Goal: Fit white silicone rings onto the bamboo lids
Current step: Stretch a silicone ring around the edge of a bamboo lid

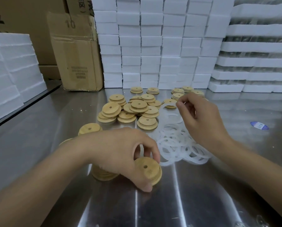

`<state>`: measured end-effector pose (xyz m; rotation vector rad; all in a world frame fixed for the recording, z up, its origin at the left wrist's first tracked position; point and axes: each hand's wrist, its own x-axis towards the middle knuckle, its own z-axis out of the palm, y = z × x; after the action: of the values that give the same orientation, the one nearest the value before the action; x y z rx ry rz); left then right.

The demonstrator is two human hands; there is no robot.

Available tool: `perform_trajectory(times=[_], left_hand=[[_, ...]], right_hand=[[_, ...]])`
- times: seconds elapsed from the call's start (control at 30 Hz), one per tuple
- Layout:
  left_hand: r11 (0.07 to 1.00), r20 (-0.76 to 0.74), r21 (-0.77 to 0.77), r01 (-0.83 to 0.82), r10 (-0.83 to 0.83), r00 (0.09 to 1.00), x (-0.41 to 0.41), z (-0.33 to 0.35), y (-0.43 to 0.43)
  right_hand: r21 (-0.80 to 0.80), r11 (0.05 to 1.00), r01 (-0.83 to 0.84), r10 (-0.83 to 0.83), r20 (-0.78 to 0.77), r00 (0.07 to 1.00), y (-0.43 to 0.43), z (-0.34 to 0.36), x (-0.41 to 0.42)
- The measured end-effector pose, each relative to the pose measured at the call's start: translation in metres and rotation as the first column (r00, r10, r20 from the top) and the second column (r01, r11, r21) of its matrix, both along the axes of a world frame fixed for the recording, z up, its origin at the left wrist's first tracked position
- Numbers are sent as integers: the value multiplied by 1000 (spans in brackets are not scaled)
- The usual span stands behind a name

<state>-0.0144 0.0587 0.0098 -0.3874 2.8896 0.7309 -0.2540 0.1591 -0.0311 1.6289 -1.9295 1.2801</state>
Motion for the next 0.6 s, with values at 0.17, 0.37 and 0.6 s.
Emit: perform_trajectory(times=[0.17,0.37,0.6], left_hand=[[911,-306,375,-170,295,905,1,4,-9],[408,-144,877,-255,728,670,-11,-10,-17],[323,-145,928,-187,774,617,-18,-23,-22]], right_hand=[[-105,993,-49,52,30,998,4,7,15],[-235,966,-104,99,-32,995,9,15,31],[-147,963,-225,216,-72,974,10,11,41]])
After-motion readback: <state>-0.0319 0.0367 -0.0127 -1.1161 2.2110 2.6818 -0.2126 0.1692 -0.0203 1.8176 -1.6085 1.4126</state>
